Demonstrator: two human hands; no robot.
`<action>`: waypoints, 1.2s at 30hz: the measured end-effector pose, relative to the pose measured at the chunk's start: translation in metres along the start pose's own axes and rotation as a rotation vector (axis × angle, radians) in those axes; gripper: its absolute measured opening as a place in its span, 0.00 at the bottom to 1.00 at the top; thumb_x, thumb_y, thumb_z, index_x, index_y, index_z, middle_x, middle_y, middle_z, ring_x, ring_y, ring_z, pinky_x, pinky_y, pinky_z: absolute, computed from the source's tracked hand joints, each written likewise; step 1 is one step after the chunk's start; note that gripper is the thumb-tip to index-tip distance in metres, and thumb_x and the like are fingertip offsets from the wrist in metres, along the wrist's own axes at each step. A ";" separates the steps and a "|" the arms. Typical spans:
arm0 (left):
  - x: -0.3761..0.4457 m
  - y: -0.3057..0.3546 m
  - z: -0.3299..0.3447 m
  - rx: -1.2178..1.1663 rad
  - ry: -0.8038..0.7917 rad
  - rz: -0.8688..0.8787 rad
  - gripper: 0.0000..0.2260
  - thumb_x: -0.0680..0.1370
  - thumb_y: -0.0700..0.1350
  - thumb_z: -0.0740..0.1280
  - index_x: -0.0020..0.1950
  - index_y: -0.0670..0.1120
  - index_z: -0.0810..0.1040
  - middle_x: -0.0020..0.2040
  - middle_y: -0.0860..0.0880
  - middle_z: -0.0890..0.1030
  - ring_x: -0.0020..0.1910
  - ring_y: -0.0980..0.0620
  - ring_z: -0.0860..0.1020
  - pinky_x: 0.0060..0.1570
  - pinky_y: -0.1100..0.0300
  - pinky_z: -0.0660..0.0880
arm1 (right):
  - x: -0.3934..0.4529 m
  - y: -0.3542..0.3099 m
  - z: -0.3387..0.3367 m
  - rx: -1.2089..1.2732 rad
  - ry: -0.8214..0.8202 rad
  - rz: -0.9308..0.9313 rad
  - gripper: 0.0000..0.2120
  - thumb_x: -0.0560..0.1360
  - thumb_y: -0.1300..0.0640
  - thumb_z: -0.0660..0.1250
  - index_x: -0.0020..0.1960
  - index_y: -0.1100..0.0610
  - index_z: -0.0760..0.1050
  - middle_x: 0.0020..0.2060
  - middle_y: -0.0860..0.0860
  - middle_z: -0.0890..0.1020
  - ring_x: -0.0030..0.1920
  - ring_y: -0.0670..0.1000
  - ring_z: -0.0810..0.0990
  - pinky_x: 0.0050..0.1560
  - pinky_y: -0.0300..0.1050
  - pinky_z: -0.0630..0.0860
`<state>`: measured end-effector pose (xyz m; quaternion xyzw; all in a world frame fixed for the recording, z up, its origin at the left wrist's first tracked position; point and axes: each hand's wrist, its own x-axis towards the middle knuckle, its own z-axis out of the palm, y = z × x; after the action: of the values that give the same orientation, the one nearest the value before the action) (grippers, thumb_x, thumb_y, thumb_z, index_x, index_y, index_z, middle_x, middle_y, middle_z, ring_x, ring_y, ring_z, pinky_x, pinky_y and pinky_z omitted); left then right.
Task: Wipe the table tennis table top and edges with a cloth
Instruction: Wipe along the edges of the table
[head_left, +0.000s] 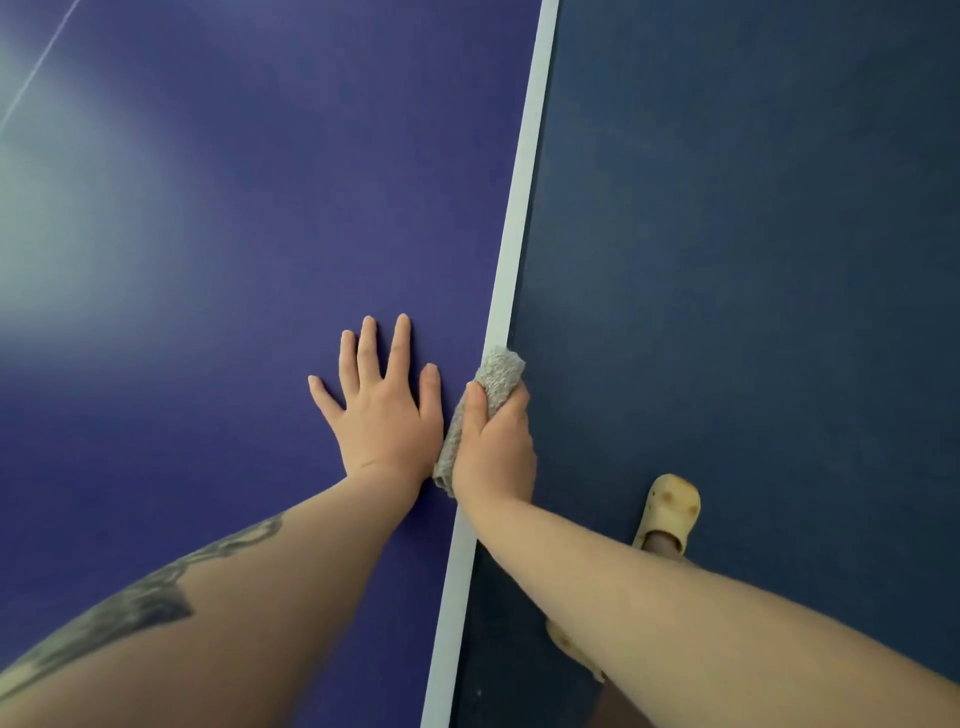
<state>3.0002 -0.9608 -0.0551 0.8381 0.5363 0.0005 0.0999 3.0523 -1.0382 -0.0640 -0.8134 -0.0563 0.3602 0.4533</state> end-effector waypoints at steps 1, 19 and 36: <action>-0.001 0.000 0.000 0.001 -0.002 0.000 0.25 0.82 0.57 0.48 0.80 0.59 0.49 0.80 0.52 0.49 0.79 0.52 0.42 0.74 0.38 0.40 | -0.014 0.011 0.002 -0.005 -0.006 -0.010 0.24 0.81 0.40 0.53 0.75 0.46 0.60 0.66 0.46 0.76 0.61 0.51 0.78 0.55 0.46 0.74; 0.006 0.005 -0.006 0.123 -0.100 0.012 0.26 0.81 0.57 0.43 0.78 0.61 0.39 0.80 0.52 0.43 0.78 0.50 0.39 0.73 0.35 0.42 | -0.011 0.002 -0.007 0.003 -0.076 0.002 0.25 0.81 0.39 0.53 0.75 0.47 0.58 0.66 0.47 0.76 0.61 0.53 0.78 0.58 0.48 0.75; 0.122 0.056 -0.005 0.000 -0.024 -0.010 0.25 0.82 0.57 0.47 0.79 0.60 0.48 0.80 0.55 0.47 0.79 0.53 0.41 0.73 0.36 0.39 | 0.083 -0.049 -0.006 -0.015 -0.036 -0.051 0.28 0.80 0.38 0.51 0.76 0.49 0.58 0.66 0.48 0.75 0.61 0.51 0.78 0.57 0.46 0.75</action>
<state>3.1018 -0.8732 -0.0542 0.8352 0.5394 -0.0104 0.1064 3.1285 -0.9788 -0.0680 -0.8085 -0.0879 0.3627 0.4551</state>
